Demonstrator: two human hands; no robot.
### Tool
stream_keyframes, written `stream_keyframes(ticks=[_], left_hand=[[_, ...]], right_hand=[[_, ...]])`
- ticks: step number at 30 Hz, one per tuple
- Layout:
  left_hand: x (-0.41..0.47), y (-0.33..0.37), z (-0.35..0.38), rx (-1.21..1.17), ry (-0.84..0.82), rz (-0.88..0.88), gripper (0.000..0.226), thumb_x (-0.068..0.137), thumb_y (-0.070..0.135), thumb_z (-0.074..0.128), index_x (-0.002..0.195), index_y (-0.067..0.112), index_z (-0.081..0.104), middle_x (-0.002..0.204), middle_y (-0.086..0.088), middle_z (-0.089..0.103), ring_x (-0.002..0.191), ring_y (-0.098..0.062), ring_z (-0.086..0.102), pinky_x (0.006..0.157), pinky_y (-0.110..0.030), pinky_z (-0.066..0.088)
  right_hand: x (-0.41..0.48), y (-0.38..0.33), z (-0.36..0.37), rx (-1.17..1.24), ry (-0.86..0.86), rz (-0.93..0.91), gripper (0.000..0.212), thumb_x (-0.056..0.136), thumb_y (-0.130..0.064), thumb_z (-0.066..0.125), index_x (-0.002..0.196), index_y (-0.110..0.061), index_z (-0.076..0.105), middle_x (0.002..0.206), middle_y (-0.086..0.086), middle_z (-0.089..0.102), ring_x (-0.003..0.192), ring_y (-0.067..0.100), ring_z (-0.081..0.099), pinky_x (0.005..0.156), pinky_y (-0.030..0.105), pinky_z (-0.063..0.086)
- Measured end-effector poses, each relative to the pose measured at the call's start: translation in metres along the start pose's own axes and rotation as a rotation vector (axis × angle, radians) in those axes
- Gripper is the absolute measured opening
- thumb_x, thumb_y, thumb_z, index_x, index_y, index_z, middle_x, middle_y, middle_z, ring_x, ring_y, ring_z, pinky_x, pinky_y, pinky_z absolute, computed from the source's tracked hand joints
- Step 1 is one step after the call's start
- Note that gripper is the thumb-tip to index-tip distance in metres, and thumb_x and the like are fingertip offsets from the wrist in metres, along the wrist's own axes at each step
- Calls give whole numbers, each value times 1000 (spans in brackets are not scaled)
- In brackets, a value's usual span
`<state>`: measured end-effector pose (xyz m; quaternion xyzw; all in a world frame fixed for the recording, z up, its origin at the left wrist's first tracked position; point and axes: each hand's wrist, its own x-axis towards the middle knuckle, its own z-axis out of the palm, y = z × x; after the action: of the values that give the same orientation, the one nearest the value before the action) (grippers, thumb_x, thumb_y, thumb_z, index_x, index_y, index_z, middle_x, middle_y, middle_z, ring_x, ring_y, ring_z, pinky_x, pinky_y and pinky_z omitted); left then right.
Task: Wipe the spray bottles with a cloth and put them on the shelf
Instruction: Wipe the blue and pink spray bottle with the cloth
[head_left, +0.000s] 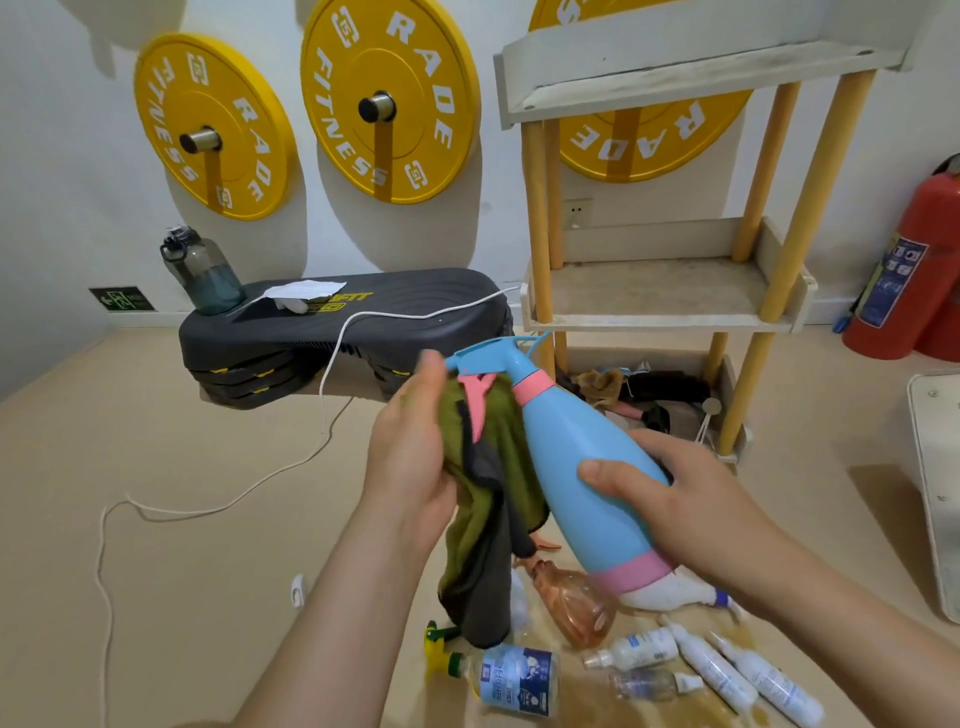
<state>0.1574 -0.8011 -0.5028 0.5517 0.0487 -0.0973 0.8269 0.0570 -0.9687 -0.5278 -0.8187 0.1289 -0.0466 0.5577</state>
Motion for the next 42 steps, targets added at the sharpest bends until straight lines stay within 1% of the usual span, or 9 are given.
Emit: stream_keyframes(ticks=[6,12,17,21,24,27,36,39,42], left_hand=[[-3,-19,-2,258,38,95,14,96,14,63,108,12,69,100,-9,76,92,-24,73,76,-34,59],[-9,-30,-4,356,-37,66,34,90,-1,62,117,19,66,99,-8,74,90,-22,71,81,-36,57],[-12,-24,-3,95,21,-43,39,80,-13,50,105,10,70,91,-15,72,79,-27,69,77,-38,58],[-9,-11,-7,-217,-33,-92,40,85,-1,47,120,10,63,105,-15,73,87,-32,71,82,-45,58],[-10,-3,-6,-425,-105,-105,23,93,14,46,105,10,66,109,-14,73,86,-31,73,90,-45,55],[-12,1,-8,-474,-175,-118,46,96,35,43,122,1,62,124,-20,66,114,-35,65,105,-46,45],[-7,-1,-4,50,-136,115,31,96,8,56,127,10,61,116,-8,72,106,-23,69,93,-40,55],[-6,0,-4,266,-80,216,20,98,26,59,102,11,72,92,-7,76,79,-20,70,72,-34,59],[1,3,-11,604,-73,334,45,92,59,52,87,18,69,79,-5,72,73,-22,64,76,-43,53]], right_hand=[[-1,-6,5,-115,-65,96,37,81,-57,69,109,-37,55,100,-12,62,85,7,63,67,27,51],[3,-15,-13,10,94,60,35,77,-49,76,103,-30,63,90,-6,67,73,8,66,51,21,47],[2,-22,-33,-24,26,82,33,77,-49,75,100,-29,64,91,-2,67,75,14,67,55,26,48],[-2,-13,-19,-211,-24,87,50,71,-60,75,111,-34,59,99,-10,62,83,9,64,66,30,55],[-5,-7,-9,-294,16,62,61,68,-69,69,117,-37,50,103,-14,59,87,6,60,72,33,56],[-13,-3,8,-311,65,-1,64,67,-73,63,119,-42,40,106,-14,56,90,6,57,75,33,53],[-17,0,29,127,-21,40,49,70,-56,81,107,-41,54,96,-14,66,83,7,67,75,41,60],[-18,-2,32,286,-110,43,53,60,-56,77,106,-40,58,94,-20,68,81,7,70,70,36,61],[-19,-4,32,342,-133,19,53,59,-54,77,107,-40,59,94,-19,69,81,6,70,67,29,59]])
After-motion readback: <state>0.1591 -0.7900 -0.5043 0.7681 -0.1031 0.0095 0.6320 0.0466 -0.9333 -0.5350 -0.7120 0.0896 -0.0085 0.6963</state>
